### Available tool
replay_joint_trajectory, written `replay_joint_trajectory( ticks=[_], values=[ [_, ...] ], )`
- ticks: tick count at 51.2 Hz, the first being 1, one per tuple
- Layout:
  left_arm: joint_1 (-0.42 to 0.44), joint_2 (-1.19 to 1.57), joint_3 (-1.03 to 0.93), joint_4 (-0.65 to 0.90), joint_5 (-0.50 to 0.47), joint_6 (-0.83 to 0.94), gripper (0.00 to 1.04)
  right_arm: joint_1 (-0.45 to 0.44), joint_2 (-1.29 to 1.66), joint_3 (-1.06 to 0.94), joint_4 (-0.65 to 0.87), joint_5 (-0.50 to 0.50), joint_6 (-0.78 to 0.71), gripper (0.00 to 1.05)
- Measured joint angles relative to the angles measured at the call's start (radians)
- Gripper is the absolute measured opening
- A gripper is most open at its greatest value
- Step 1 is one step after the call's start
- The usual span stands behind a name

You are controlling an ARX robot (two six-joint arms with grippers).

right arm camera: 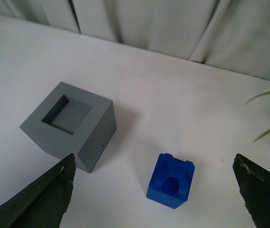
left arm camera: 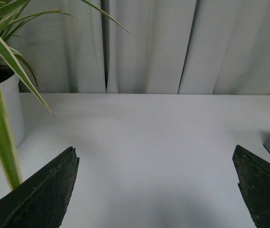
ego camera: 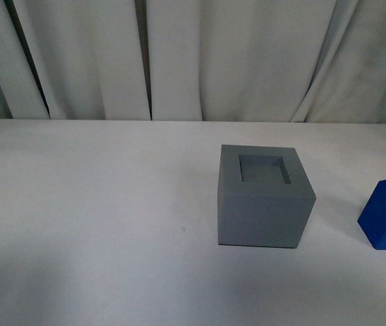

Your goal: Insert blue part into gray base

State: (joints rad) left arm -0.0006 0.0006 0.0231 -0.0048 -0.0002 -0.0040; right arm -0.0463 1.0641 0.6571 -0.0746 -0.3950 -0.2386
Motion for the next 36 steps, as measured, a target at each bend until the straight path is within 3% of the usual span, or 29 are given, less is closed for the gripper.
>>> replay_joint_trajectory(
  ticks=[18, 26, 36],
  values=[
    [0.0, 0.0, 0.0, 0.0, 0.0, 0.0, 0.99, -0.021, 0.365, 0.406, -0.471, -0.059, -0.481, 0.97],
    [0.0, 0.0, 0.0, 0.0, 0.0, 0.0, 0.99, 0.006, 0.528, 0.61, -0.739, 0.034, -0.758, 0.97],
    [0.0, 0.0, 0.0, 0.0, 0.0, 0.0, 0.99, 0.021, 0.663, 0.743, -0.885, 0.142, -0.892, 0.97]
  ],
)
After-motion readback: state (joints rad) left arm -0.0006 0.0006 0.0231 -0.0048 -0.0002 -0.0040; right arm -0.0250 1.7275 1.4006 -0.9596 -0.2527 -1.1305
